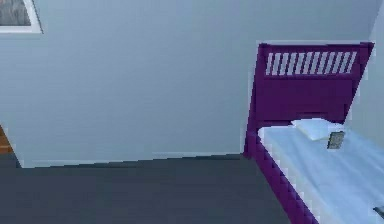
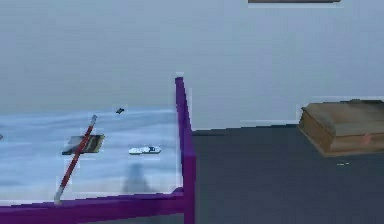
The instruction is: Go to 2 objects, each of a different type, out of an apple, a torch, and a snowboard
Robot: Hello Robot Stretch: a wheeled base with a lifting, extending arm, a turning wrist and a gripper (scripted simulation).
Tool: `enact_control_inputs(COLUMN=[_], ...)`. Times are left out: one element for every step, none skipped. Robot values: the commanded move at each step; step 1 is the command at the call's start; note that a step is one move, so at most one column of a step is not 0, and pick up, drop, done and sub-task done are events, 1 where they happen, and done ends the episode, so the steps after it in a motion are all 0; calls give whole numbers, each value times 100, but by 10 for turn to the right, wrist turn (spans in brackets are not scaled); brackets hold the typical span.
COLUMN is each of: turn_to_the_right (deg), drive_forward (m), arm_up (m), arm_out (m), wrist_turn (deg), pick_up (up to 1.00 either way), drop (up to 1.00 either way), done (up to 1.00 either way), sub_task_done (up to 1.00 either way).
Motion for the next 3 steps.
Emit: enact_control_inputs(turn_to_the_right=[-390,0,-30], drive_forward=[0,15,0], arm_up=[0,0,0], arm_out=[0,0,0], wrist_turn=[0,0,0], pick_up=[0,0,0], drop=[0,0,0], done=[0,0,0], sub_task_done=[0,0,0])
